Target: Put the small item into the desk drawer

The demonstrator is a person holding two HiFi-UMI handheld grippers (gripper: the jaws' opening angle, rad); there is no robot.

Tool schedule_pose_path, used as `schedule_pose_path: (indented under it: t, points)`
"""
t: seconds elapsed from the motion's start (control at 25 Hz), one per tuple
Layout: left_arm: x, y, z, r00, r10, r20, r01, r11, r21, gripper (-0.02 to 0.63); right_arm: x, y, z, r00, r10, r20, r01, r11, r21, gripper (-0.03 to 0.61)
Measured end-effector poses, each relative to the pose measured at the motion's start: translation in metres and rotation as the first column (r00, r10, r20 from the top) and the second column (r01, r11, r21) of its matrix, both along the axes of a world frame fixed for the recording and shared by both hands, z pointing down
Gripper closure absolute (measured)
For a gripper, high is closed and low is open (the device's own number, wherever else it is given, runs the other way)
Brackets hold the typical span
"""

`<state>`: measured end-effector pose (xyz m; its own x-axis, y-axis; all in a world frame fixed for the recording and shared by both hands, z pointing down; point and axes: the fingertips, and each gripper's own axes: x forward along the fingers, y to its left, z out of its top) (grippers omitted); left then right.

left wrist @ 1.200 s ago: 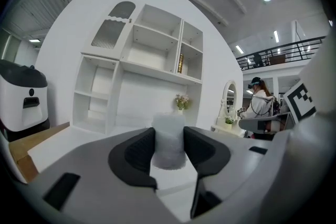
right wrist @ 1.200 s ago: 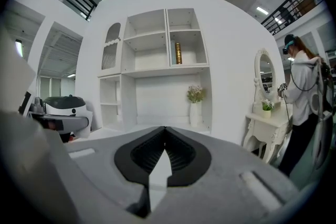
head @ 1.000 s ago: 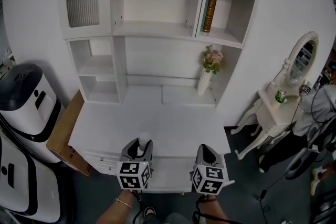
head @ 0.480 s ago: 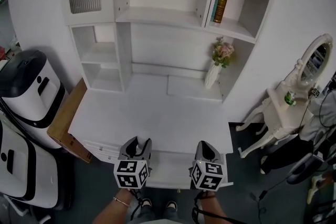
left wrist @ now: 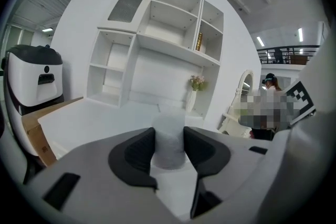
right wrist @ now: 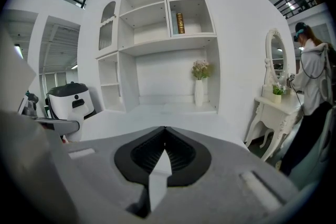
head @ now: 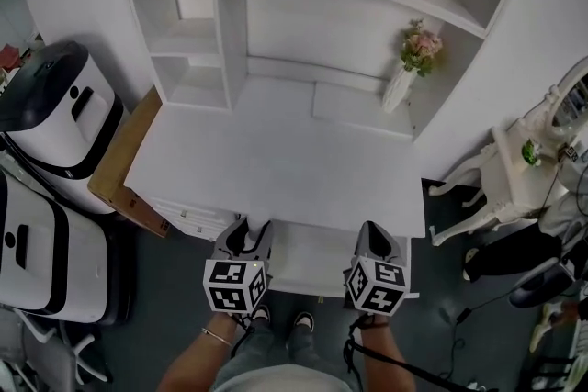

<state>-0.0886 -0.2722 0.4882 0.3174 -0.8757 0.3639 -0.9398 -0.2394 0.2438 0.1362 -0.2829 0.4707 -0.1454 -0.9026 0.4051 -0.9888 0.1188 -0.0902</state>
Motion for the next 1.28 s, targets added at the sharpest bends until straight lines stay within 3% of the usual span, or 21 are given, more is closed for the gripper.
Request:
schedule_pose_path:
  t: [0.28, 0.56, 0.76, 0.92, 1.12, 1.28]
  points:
    - [-0.001, 0.018, 0.041, 1.0, 0.003, 0.001, -0.002, 0.995, -0.096, 0.448, 0.004, -0.005, 0.017, 1.0, 0.004, 0.002, -0.004, 1.0, -0.023, 0.574]
    - [-0.005, 0.036, 0.088, 0.999, 0.044, 0.023, -0.038, 0.976, -0.217, 0.448, 0.005, -0.001, 0.031, 1.0, 0.014, 0.005, -0.014, 0.999, -0.041, 0.574]
    - [0.01, 0.038, 0.124, 0.977, 0.208, 0.037, -0.183, 0.922, -0.342, 0.448, 0.007, 0.001, 0.039, 1.0, 0.027, -0.001, -0.027, 0.998, -0.057, 0.573]
    - [0.021, 0.03, 0.142, 0.947, 0.314, 0.074, -0.262, 0.882, -0.391, 0.448, 0.012, 0.003, 0.047, 0.999, 0.045, -0.005, -0.045, 0.996, -0.072, 0.574]
    - [0.034, 0.021, 0.166, 0.884, 0.452, 0.118, -0.353, 0.812, -0.465, 0.448, 0.018, 0.007, 0.055, 0.998, 0.064, -0.024, -0.066, 0.994, -0.085, 0.574]
    - [0.035, 0.012, 0.18, 0.858, 0.481, 0.178, -0.344, 0.797, -0.496, 0.448, 0.025, 0.011, 0.061, 0.996, 0.086, -0.029, -0.088, 0.991, -0.098, 0.574]
